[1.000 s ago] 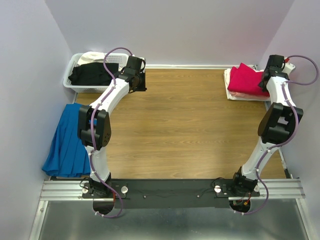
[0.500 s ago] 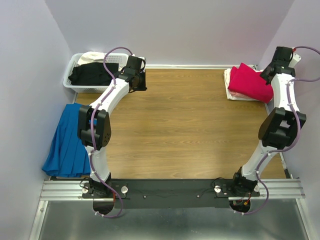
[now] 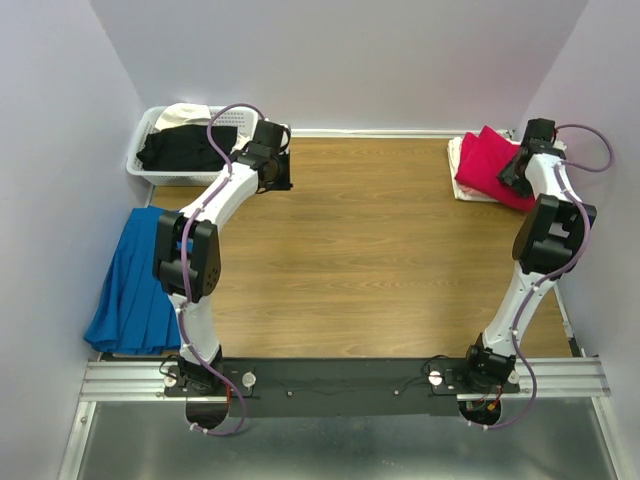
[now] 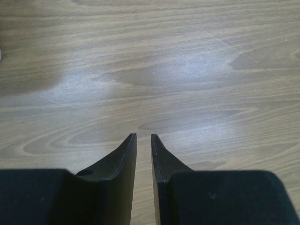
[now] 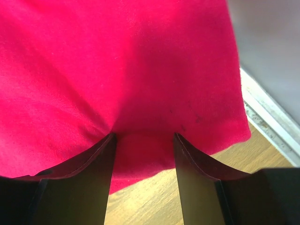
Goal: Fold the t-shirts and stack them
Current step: Put the neatly folded tshirt into the corner of the board with the right arm
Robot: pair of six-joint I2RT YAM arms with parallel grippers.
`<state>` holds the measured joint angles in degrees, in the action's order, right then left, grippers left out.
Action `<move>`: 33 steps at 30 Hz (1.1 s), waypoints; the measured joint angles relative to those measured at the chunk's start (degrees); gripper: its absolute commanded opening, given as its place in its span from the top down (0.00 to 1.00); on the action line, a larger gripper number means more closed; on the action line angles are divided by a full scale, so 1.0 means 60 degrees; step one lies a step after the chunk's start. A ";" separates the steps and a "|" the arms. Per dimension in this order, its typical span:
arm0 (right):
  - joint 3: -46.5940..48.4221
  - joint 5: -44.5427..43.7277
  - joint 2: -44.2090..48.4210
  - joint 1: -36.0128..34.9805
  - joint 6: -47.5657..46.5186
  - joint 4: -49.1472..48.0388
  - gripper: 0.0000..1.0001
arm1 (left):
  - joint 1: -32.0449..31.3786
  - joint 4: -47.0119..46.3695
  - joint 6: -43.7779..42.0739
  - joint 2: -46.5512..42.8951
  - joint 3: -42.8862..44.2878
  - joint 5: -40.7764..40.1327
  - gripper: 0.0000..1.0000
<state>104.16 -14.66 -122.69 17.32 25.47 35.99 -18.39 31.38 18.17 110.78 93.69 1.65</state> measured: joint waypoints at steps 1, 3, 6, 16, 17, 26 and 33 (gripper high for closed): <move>-0.0080 0.0036 0.0000 0.0000 0.0011 -0.0011 0.41 | 0.0000 -0.0004 0.0011 -0.0018 -0.0018 0.0000 0.73; -0.0164 0.0106 0.0000 0.0000 0.0015 -0.0025 0.41 | 0.0000 -0.0058 0.0022 -0.0062 -0.0062 0.0000 0.74; -0.0193 0.0168 0.0011 0.0000 0.0015 -0.0047 0.41 | 0.0000 -0.0076 0.0029 -0.0142 -0.0084 0.0004 0.74; 0.0058 0.0641 0.1104 -0.0004 0.0007 0.0095 0.41 | 0.0000 -0.0441 0.0022 -0.0623 -0.0295 0.0004 0.72; 0.0080 0.0820 0.1468 -0.0004 0.0007 0.0066 0.41 | -0.0007 -0.0543 0.0022 -0.0776 -0.0433 0.0007 0.71; -0.1282 0.2422 0.4721 -0.0714 -0.0364 -0.0776 0.41 | -0.0146 -0.1796 0.0131 -0.2703 -0.1931 0.0171 0.59; -0.2645 0.2823 0.5825 -0.2608 -0.0525 -0.0994 0.41 | -0.0208 -0.1978 0.0244 -0.3078 -0.1774 -0.0044 0.36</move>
<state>88.29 2.28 -87.74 1.67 22.33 30.02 -19.64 19.51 19.64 92.31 83.05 1.39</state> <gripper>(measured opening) 0.593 0.478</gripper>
